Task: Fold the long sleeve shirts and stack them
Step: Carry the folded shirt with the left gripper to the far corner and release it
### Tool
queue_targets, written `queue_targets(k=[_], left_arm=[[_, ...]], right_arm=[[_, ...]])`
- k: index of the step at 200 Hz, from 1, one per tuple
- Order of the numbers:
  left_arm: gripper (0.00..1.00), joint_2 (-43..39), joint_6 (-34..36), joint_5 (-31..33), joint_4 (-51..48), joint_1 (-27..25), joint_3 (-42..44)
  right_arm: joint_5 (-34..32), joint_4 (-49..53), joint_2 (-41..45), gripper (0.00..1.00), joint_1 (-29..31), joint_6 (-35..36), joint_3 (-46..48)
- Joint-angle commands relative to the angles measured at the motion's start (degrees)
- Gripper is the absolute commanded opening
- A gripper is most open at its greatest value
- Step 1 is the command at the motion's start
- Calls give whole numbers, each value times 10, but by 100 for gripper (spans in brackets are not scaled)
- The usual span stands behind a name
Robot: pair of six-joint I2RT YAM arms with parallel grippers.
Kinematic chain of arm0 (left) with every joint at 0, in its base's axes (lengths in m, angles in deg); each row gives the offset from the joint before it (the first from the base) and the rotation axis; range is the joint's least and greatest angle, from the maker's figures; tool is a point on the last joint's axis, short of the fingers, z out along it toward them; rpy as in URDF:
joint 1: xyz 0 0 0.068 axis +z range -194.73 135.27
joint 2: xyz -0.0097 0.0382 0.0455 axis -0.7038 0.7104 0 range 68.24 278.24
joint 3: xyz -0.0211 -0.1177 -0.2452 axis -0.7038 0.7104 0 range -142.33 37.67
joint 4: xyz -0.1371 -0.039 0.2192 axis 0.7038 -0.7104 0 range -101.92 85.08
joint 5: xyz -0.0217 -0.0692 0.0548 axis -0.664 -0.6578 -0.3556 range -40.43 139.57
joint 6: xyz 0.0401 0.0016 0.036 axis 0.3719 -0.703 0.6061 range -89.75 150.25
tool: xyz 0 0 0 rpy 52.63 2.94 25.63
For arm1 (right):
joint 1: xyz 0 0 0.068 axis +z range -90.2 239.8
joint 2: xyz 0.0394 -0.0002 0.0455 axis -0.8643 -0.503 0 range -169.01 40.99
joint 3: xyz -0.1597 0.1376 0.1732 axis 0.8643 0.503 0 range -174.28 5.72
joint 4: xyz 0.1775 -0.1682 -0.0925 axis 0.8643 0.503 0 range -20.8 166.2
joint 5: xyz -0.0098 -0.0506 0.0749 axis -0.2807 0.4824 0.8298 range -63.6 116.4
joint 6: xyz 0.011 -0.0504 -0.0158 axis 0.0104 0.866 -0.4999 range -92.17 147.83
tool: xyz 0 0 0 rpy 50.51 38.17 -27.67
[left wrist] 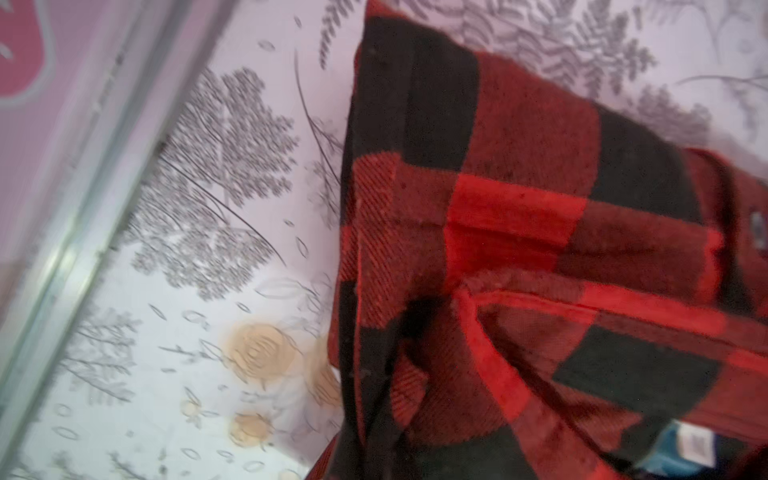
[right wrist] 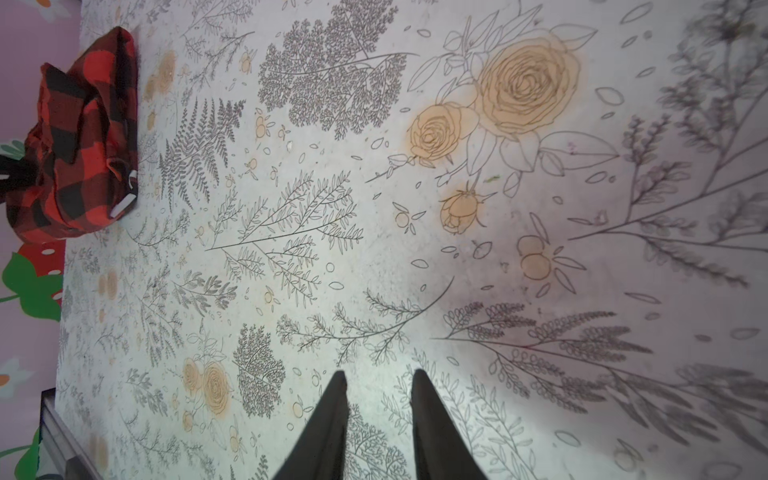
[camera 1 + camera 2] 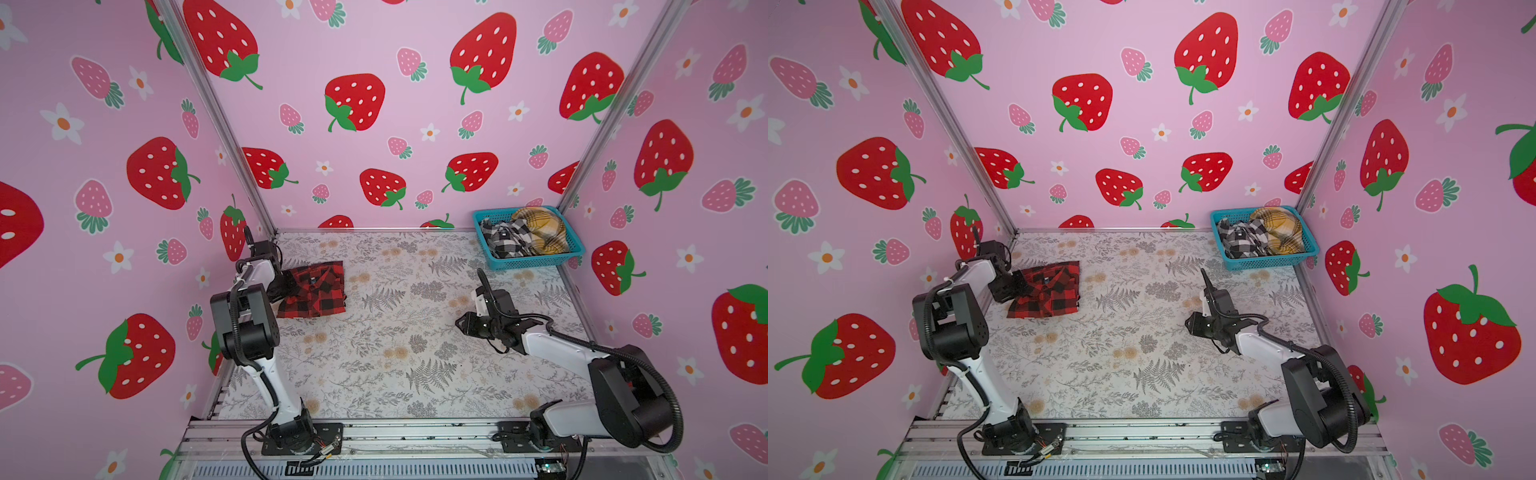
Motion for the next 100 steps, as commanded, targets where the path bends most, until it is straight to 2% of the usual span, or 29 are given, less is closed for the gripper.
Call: queue_targets(k=[1,37,97,100], left_arm=[[0,30,76,44,-30,1,-61],[0,82,83,35,-37,40,-113],[0,140,71,48,-25,54,-182],[5,145,71,49,-29,54,-189]], right_arm=[[21,-14,-5,28,8,12,5],[31,-8,-22,25,13,26,-8],[7,-1,-52,24,15,44,-46],[6,0,-53,24,15,45,-49]])
